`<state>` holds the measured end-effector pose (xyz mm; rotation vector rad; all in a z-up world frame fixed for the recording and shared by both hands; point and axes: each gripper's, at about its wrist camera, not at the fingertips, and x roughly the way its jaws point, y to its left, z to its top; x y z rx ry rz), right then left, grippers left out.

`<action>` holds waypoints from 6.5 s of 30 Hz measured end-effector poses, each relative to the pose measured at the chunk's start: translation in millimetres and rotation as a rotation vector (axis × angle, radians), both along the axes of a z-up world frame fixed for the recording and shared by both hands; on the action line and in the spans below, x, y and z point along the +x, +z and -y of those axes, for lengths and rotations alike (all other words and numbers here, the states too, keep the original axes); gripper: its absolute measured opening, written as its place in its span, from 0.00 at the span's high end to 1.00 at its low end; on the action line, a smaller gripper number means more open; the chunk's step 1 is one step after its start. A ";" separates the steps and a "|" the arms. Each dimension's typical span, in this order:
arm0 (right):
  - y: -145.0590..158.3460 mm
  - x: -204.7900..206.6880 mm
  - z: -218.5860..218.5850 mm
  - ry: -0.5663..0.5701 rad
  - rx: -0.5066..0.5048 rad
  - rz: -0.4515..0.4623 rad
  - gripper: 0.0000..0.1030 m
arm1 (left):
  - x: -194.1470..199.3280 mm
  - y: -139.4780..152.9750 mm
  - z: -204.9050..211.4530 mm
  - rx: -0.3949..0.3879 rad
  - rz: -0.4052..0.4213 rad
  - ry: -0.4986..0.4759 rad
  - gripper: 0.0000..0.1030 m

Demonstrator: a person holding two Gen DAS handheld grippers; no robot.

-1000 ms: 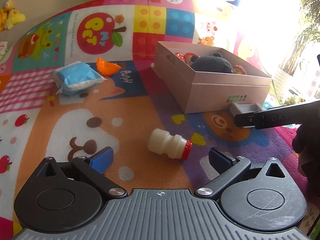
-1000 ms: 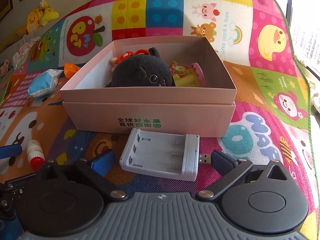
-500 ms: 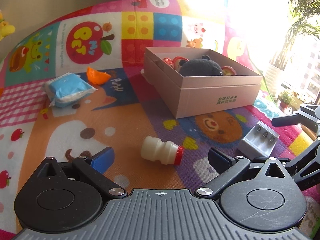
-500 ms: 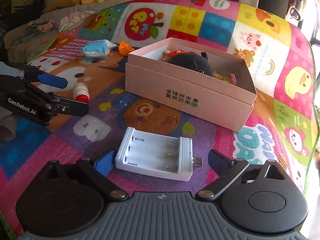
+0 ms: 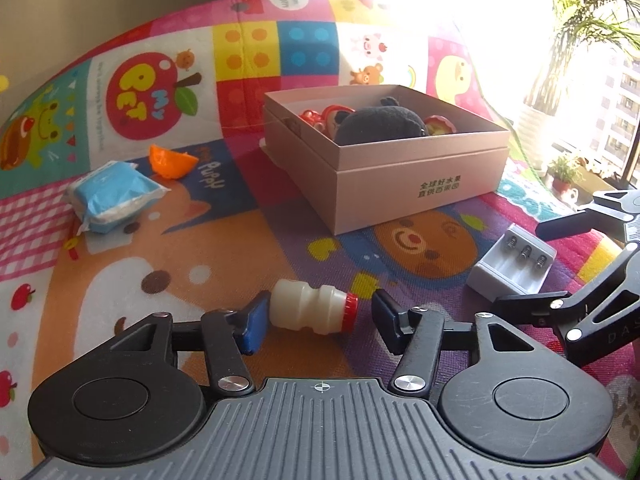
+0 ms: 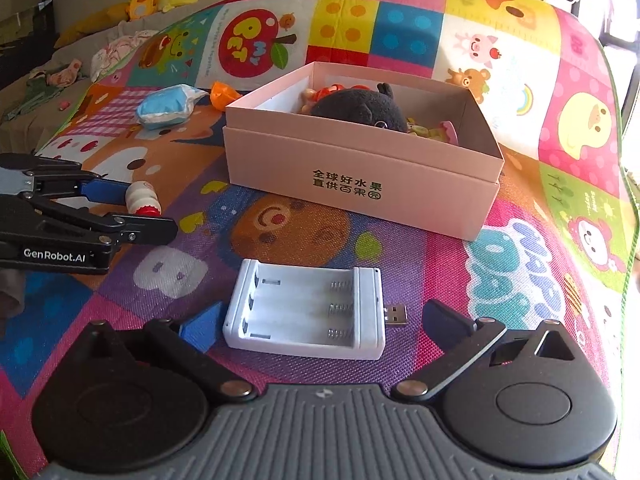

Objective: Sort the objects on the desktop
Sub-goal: 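Grasp the white yogurt bottle with the left tool while the right tool grasps the battery charger, then drop the yogurt bottle into the pink box with the left tool while the right tool lowers the charger in, then grasp the orange cup-shaped toy on the mat with the right tool, then carry the orange toy and set it on the mat with the right tool, then grasp the blue wet-wipes pack with the left tool while the right tool grasps the orange toy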

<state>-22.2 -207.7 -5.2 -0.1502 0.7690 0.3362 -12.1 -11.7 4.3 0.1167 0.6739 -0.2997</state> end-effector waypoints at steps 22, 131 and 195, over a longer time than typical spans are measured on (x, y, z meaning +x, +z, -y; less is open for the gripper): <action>130.4 -23.1 49.9 0.017 0.098 0.275 0.12 | -19.8 74.0 16.1 0.005 0.185 -0.066 0.54; 67.3 49.1 53.8 -0.185 0.159 0.063 0.41 | 45.3 14.6 -85.9 -0.107 -0.017 0.417 0.01; -2.7 26.5 18.8 -0.157 0.069 -0.010 0.00 | -18.1 6.0 -35.1 -0.134 -0.059 0.193 0.17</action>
